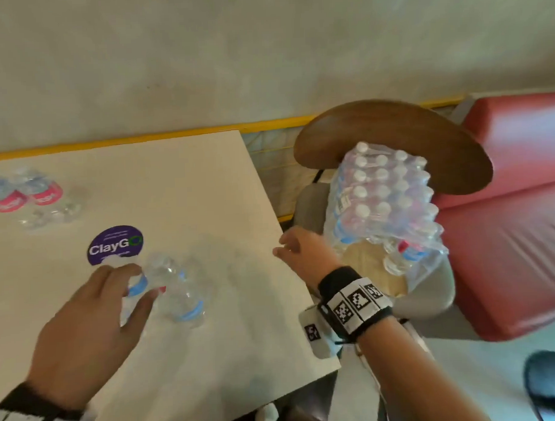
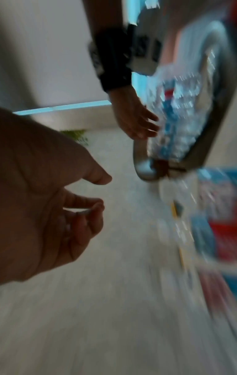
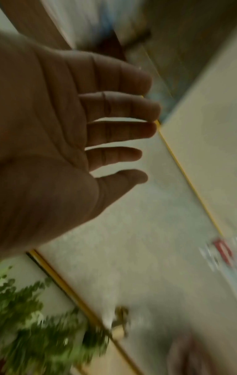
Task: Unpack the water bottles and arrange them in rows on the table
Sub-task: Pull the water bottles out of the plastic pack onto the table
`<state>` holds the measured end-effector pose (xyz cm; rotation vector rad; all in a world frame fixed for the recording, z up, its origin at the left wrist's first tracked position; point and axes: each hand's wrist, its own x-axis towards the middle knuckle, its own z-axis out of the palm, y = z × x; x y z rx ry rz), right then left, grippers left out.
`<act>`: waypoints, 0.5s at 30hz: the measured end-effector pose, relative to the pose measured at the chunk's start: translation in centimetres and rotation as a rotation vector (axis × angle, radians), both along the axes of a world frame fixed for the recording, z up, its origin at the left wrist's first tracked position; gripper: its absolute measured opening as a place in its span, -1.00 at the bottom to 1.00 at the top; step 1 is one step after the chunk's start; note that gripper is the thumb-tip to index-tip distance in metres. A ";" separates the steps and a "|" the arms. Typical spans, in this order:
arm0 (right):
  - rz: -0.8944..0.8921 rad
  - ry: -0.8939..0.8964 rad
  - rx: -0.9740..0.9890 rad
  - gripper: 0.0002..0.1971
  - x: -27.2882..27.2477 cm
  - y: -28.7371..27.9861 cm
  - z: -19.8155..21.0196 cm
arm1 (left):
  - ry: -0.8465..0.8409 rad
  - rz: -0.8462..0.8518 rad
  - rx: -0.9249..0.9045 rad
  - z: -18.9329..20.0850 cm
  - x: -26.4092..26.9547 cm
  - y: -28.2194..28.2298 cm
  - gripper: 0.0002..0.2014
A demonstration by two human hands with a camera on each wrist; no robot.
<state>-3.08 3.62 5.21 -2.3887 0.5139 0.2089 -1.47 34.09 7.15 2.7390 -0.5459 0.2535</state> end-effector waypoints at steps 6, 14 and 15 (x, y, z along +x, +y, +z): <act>-0.272 0.232 -0.310 -0.78 -4.9 -11.8 -3.0 | -0.103 -0.502 -0.051 2.6 -3.0 -13.8 -0.89; -0.611 0.139 -0.405 -0.26 -7.3 -16.7 -5.5 | 0.409 -0.979 0.158 -5.1 -3.3 -32.9 -0.60; -0.603 0.133 -0.445 -0.20 -7.2 -16.4 -5.9 | 0.387 -0.994 0.201 -5.8 -2.8 -34.6 -0.54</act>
